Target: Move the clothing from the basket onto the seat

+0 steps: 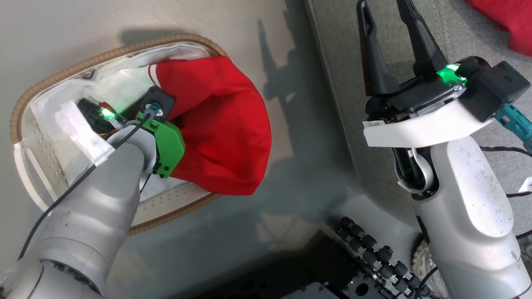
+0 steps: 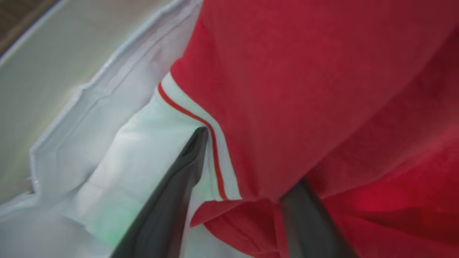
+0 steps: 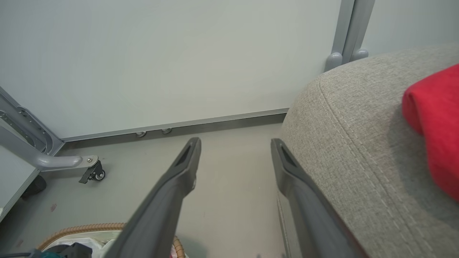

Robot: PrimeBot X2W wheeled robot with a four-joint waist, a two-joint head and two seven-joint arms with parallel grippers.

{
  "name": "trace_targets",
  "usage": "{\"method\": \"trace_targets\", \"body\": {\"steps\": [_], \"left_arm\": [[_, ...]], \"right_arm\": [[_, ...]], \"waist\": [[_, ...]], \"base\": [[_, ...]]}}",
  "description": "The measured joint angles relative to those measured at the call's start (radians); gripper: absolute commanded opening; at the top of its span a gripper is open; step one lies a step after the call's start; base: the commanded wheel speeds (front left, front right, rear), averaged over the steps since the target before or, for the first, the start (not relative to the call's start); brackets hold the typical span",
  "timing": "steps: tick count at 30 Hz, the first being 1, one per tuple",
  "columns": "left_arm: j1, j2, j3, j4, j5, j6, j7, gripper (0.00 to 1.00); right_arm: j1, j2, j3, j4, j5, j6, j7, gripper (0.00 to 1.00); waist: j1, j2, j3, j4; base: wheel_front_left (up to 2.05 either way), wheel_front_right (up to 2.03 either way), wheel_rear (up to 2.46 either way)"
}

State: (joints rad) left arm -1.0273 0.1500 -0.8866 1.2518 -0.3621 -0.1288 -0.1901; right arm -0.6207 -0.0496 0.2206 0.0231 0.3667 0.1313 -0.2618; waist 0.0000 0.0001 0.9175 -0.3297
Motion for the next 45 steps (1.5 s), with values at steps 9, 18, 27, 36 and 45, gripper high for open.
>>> {"method": "trace_targets", "body": {"steps": [9,18,27,36,45], "left_arm": [[0.035,0.011,0.003,-0.011,-0.118,0.0,-0.039,0.0],[0.128,-0.01,0.089,-0.093,-0.201,0.004,-0.072,0.0],[0.316,0.007,0.248,-0.305,-0.184,0.046,-0.074,0.0],[0.484,-0.019,0.414,-0.493,-0.11,0.05,-0.074,0.0],[0.614,-0.069,0.554,-0.661,-0.049,0.021,-0.074,0.0]], "right_arm": [[-0.012,0.0,0.017,0.018,0.004,0.0,0.0,1.0],[0.001,0.0,0.004,0.071,-0.027,0.0,0.0,1.0],[0.065,0.001,-0.001,0.137,-0.059,0.0,0.0,1.0],[0.15,0.001,-0.003,0.191,-0.078,0.0,0.0,1.0],[0.256,0.001,-0.02,0.227,-0.079,0.0,0.0,1.0]], "waist": [[0.0,0.0,-0.027,-0.005],[0.0,0.0,-0.114,0.01],[0.0,0.0,-0.257,0.056],[0.0,0.0,-0.412,0.102],[0.0,0.0,-0.566,0.149]], "base": [[0.0,0.0,0.0],[0.0,0.0,0.0],[0.0,0.0,0.0],[0.0,0.0,0.0],[0.0,0.0,0.0]]}}
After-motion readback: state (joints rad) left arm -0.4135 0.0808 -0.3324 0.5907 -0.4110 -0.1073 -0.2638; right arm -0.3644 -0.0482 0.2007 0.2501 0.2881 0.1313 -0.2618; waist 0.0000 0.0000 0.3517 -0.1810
